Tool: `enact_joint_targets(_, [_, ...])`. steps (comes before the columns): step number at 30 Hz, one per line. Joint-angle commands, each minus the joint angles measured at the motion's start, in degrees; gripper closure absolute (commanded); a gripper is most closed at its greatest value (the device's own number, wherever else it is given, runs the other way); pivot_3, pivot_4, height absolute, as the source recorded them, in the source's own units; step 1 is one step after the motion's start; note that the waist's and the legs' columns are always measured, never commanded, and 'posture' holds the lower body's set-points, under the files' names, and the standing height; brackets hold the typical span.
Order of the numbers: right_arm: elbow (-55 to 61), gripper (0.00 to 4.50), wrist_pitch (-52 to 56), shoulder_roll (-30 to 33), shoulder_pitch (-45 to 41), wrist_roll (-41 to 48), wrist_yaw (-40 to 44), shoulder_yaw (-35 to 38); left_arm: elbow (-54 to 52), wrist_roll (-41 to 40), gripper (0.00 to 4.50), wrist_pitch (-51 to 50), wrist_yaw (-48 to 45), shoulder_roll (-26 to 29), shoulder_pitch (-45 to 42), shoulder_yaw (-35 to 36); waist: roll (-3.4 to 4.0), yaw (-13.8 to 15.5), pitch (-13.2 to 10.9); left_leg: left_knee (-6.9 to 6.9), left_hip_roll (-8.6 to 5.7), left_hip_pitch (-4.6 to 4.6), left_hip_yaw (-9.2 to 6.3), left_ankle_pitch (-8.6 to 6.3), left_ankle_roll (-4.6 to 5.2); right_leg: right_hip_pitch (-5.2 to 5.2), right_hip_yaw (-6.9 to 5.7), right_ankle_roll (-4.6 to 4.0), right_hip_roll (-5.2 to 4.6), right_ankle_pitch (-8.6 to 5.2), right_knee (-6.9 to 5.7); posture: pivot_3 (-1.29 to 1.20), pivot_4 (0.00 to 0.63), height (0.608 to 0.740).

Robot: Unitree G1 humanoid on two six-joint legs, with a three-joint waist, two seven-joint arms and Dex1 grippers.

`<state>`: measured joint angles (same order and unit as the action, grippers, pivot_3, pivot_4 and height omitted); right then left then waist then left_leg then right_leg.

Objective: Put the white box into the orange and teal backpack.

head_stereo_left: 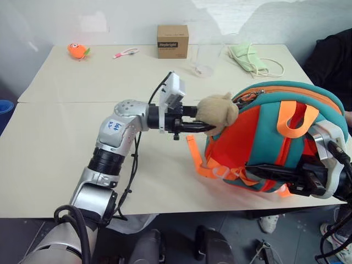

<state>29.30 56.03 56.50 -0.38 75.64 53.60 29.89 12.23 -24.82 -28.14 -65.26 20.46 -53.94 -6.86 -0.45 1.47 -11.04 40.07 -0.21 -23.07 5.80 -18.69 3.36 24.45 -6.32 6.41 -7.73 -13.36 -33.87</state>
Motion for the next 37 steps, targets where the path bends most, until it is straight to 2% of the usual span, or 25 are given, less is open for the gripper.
enact_joint_targets(1, [0.5, 4.5, -1.8, -0.2, 1.8, -0.5, 1.1, 4.1, 3.5, -0.1, 3.22, 1.3, -3.2, 5.4, -3.3, 3.6, 0.0, 0.0, 0.0, 0.0, 0.01, 0.0, 0.01, 0.0, 0.0, 0.01, -0.01, 0.0, 0.01, 0.0, 0.0, 0.0, 0.15, 0.74])
enact_joint_targets(5, [0.0, 4.5, -2.8, -0.6, 5.2, -1.9, 1.9, 6.4, 6.6, 9.3, 3.4, 11.2, -14.1, 16.5, -0.2, -4.7, 0.04, -0.3, 0.0, -0.08, 0.04, 0.04, 0.12, -0.02, -0.04, 0.08, 0.01, -0.01, 0.07, -0.01, 0.01, 0.0, 0.15, 0.74])
enact_joint_targets(8, [0.1, 4.5, -4.0, -1.1, 6.6, -3.8, 2.5, 6.5, 9.0, 16.7, 3.4, 22.1, -13.9, 17.9, 2.6, -9.6, 0.08, 0.1, 0.0, -0.14, 0.04, 0.16, 0.22, -0.06, -0.07, 0.05, 0.06, -0.05, 0.06, -0.03, 0.02, 0.0, 0.15, 0.74])
enact_joint_targets(11, [-0.9, 4.5, -5.0, -1.3, 6.7, -5.5, 3.2, 5.9, 11.3, 22.3, 3.4, 29.2, -7.2, 11.9, 4.7, -13.4, 0.05, 0.8, 0.0, -0.03, -0.01, 0.08, 0.15, -0.08, 0.04, 0.05, 0.06, -0.04, -0.08, 0.0, 0.09, 0.0, 0.15, 0.74])
enact_joint_targets(12, [-1.4, 4.5, -5.6, -1.4, 6.4, -6.6, 3.2, 5.3, 12.0, 23.5, 3.4, 30.1, -3.6, 8.2, 5.1, -14.2, 0.05, 1.1, 0.0, -0.01, -0.05, 0.05, 0.12, -0.12, 0.1, 0.04, 0.13, -0.04, -0.26, 0.02, 0.2, 0.0, 0.15, 0.74])
enact_joint_targets(13, [-1.8, 4.5, -6.5, -1.6, 6.1, -8.1, 3.2, 4.6, 12.8, 24.0, 3.4, 29.6, -0.2, 4.2, 5.1, -14.3, 0.05, 1.7, 0.0, 0.0, -0.1, 0.05, 0.12, -0.14, 0.16, 0.04, 0.18, -0.02, -0.62, 0.04, 0.23, 0.0, 0.15, 0.74])
enact_joint_targets(15, [-2.5, 4.5, -8.4, -2.2, 5.5, -10.9, 2.8, 3.3, 14.0, 24.3, 3.4, 27.7, 4.1, -0.9, 5.0, -13.8, 0.03, 2.0, 0.0, 0.04, -0.17, -0.04, 0.06, -0.15, 0.28, 0.04, 0.22, 0.06, -0.75, 0.09, 0.26, 0.0, 0.15, 0.74])
enact_joint_targets(19, [-4.1, 4.5, -10.1, -2.5, 4.7, -15.0, 1.2, 2.8, 12.6, 22.6, 3.4, 23.1, 4.3, -0.3, 6.1, -10.6, 0.02, 1.4, 0.0, 0.01, -0.17, -0.13, 0.09, -0.14, 0.27, 0.09, 0.1, 0.11, -0.68, 0.17, 0.14, 0.0, 0.15, 0.74])
enact_joint_targets(20, [-5.1, 3.85, -10.1, -2.2, 4.8, -15.5, 1.2, 3.8, 12.4, 19.8, 3.09, 19.6, 3.0, 1.4, 6.5, -7.9, 0.02, 1.1, 0.0, 0.01, -0.12, -0.11, 0.18, -0.1, 0.2, 0.13, 0.0, 0.11, -0.58, 0.17, 0.12, 0.0, 0.15, 0.74])
enact_joint_targets(22, [-7.2, 3.27, -9.1, -1.4, 5.3, -15.4, 1.7, 5.9, 12.9, 15.0, 2.51, 13.5, 0.3, 4.6, 7.1, -3.3, 0.02, 0.4, 0.0, 0.0, -0.06, -0.07, 0.21, -0.06, 0.15, 0.12, -0.02, 0.09, -0.48, 0.16, 0.07, 0.0, 0.15, 0.74])
enact_joint_targets(26, [-10.3, 1.95, -5.1, 1.5, 7.1, -13.0, 5.1, 11.7, 11.3, 9.6, 1.22, 7.4, -5.6, 10.8, 8.2, 1.4, 0.03, -0.1, 0.0, 0.0, -0.02, -0.03, 0.2, -0.03, 0.13, 0.1, -0.03, 0.07, -0.11, 0.15, 0.04, 0.0, 0.15, 0.74])
enact_joint_targets(30, [-19.8, 0.62, -3.4, 8.9, 14.0, -18.8, 16.1, 26.3, 9.5, 1.5, 0.07, -3.1, -12.5, 20.5, 6.6, 8.9, 0.05, 0.2, 0.0, 0.02, -0.06, -0.16, 0.14, -0.04, 0.18, 0.14, -0.05, 0.07, -0.15, 0.15, 0.08, 0.0, 0.15, 0.74])
enact_joint_targets(32, [-26.9, 0.04, -3.7, 12.6, 14.7, -22.0, 18.8, 31.0, 8.9, -1.2, 0.0, -6.3, -13.5, 23.6, 5.1, 11.7, 0.05, 0.1, 0.0, 0.01, -0.05, -0.14, 0.12, -0.07, 0.19, 0.1, -0.05, 0.07, -0.12, 0.15, 0.14, 0.0, 0.15, 0.74])
enact_joint_targets(35, [-36.7, 0.04, -7.4, 16.1, 14.0, -27.7, 21.0, 35.3, 7.8, -6.3, 0.0, -11.4, -15.1, 27.4, 3.7, 16.5, 0.05, 0.0, 0.0, 0.03, -0.11, -0.09, 0.17, -0.1, 0.26, 0.06, -0.02, 0.08, -0.2, 0.15, 0.15, 0.0, 0.15, 0.74])
enact_joint_targets(37, [-37.3, 0.04, -8.5, 15.0, 12.8, -28.9, 19.6, 34.6, 5.8, -6.9, 0.0, -10.7, -12.4, 26.6, 5.3, 18.2, 0.05, 0.0, 0.0, -0.01, -0.11, -0.01, 0.16, -0.11, 0.23, 0.03, 0.01, 0.08, -0.22, 0.16, 0.16, 0.0, 0.15, 0.74])
